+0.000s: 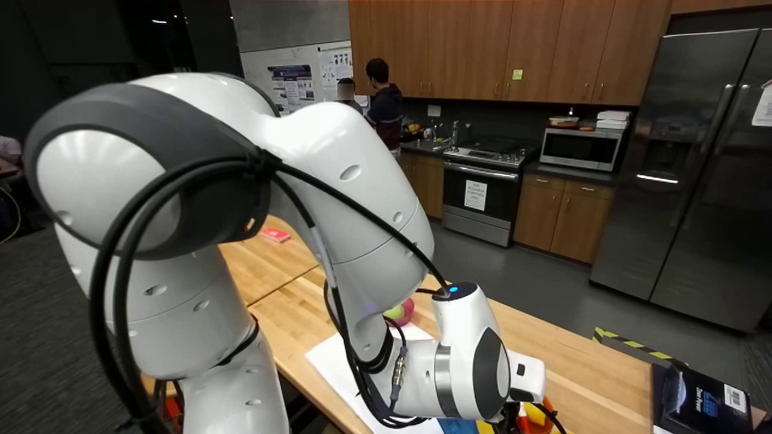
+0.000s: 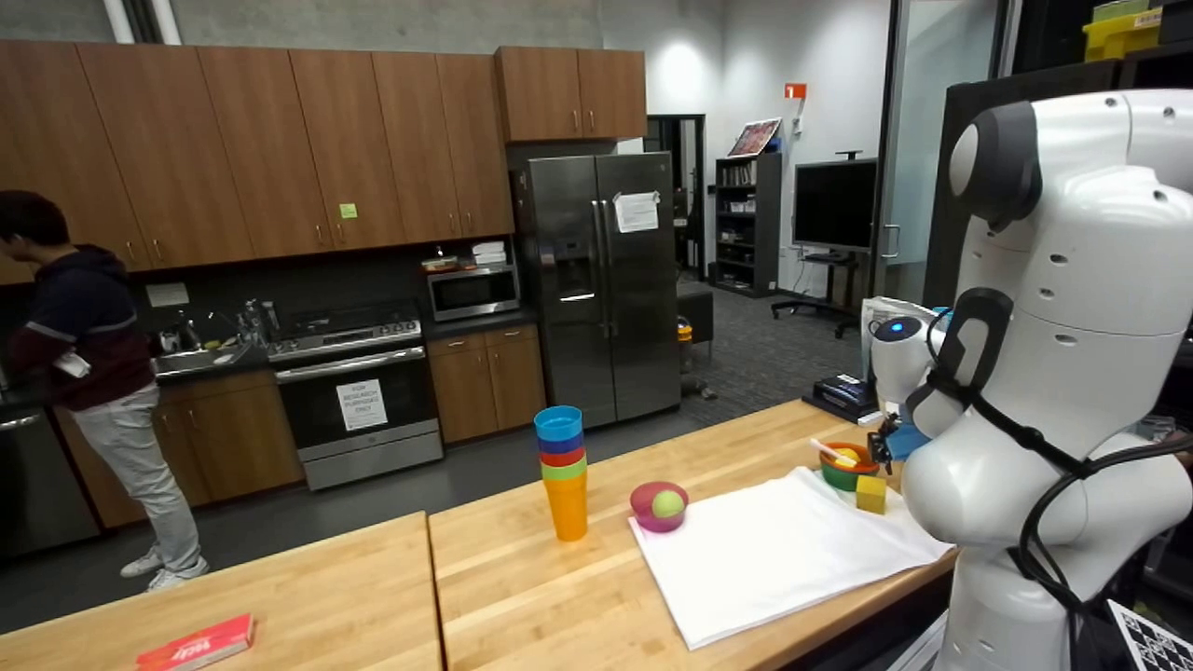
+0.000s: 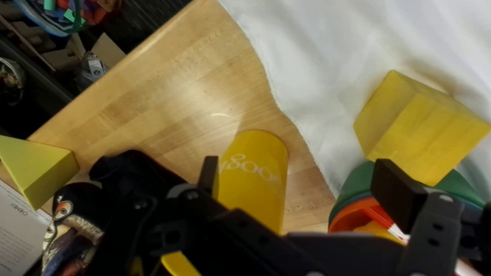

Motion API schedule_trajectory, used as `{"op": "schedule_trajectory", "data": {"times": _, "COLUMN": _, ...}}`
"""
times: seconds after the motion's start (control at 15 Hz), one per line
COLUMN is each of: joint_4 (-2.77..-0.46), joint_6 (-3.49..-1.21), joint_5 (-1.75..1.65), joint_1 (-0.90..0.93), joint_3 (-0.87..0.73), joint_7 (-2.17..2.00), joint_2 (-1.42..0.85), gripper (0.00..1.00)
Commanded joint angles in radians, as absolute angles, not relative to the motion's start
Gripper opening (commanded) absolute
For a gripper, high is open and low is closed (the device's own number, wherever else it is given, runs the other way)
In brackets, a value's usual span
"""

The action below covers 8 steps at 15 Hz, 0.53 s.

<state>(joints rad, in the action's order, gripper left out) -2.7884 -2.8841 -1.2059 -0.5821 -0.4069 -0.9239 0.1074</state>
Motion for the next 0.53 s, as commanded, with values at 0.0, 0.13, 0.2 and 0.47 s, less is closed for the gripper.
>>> {"op": "schedule_trajectory", "data": {"times": 0.0, "joint_4": -2.788, "joint_6": -2.950, "joint_5": -1.235, "joint_1": -0.571, "joint_3": -0.400, "joint_7": -0.997, "joint_2": 0.096, "gripper": 1.00}}
{"op": "schedule_trajectory", "data": {"times": 0.13, "joint_4": -2.788, "joint_6": -2.968, "joint_5": -1.237, "joint_1": -0.563, "joint_3": -0.387, "joint_7": -1.023, "joint_2": 0.093, "gripper": 1.00}}
{"op": "schedule_trajectory", "data": {"times": 0.2, "joint_4": -2.788, "joint_6": -2.974, "joint_5": -1.224, "joint_1": -0.555, "joint_3": -0.381, "joint_7": -1.024, "joint_2": 0.085, "gripper": 1.00}}
{"op": "schedule_trajectory", "data": {"times": 0.47, "joint_4": -2.788, "joint_6": -2.984, "joint_5": -1.212, "joint_1": -0.522, "joint_3": -0.352, "joint_7": -1.062, "joint_2": 0.050, "gripper": 1.00}}
